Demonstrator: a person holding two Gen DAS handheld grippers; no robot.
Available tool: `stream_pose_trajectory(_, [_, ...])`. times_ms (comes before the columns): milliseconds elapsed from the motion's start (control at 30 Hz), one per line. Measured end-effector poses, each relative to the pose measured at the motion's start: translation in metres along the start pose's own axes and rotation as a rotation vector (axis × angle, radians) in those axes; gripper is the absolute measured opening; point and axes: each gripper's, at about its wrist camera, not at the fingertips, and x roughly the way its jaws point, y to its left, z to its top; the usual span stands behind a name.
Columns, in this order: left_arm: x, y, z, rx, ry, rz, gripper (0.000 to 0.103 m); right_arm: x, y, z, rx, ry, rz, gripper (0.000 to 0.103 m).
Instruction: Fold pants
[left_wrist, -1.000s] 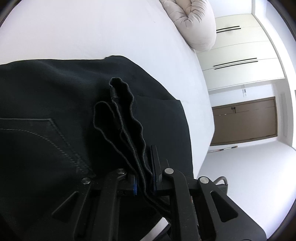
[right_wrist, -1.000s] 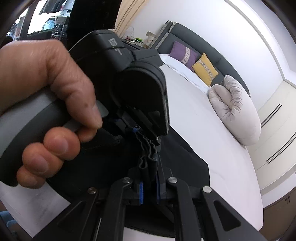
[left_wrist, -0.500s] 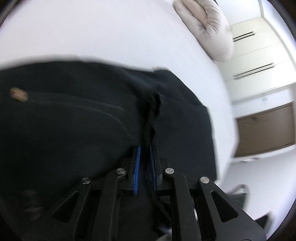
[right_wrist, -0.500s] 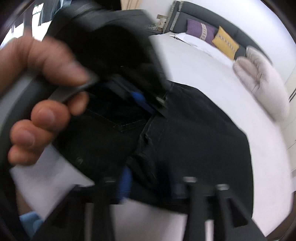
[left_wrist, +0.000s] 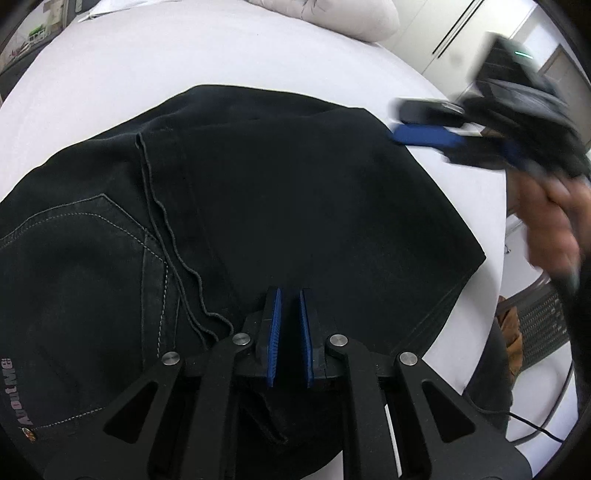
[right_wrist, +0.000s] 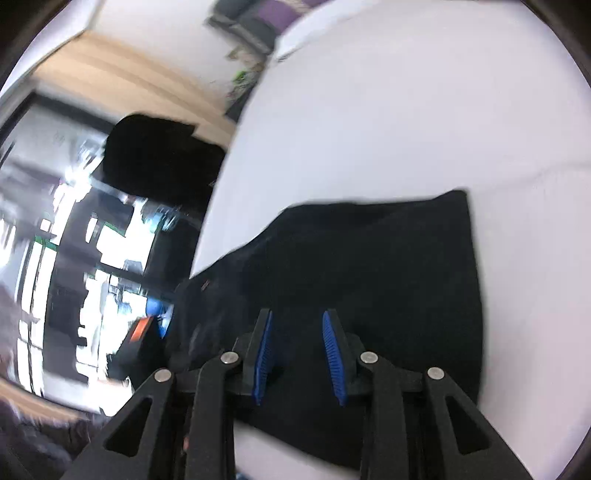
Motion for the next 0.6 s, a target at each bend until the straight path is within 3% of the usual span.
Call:
stream_pose_trajectory(100, [-0.004, 0.007, 0.0, -0.008, 0.02, -0.01, 0.01, 0.023, -0.041, 0.023, 0.119, 0.025, -0.01, 0.03])
stream_pose_trajectory(200, [0.003, 0.006, 0.004, -0.017, 0.022, -0.01, 0.01, 0.033, -0.07, 0.024, 0.199, 0.046, 0.011, 0.001])
stream_pose_trajectory(367, [0.003, 0.02, -0.001, -0.031, 0.014, -0.02, 0.01, 0.012, -0.071, -0.015, 0.168, 0.076, 0.039, 0.001])
stream_pose_trajectory(467, [0.027, 0.002, 0.001, -0.039, 0.007, -0.02, 0.009, -0.004, -0.069, -0.049, 0.173, 0.069, 0.043, 0.001])
stream_pose_trajectory(600, [0.023, 0.009, -0.007, -0.051, -0.007, -0.027, 0.01, -0.027, -0.067, -0.096, 0.203, 0.014, 0.045, 0.001])
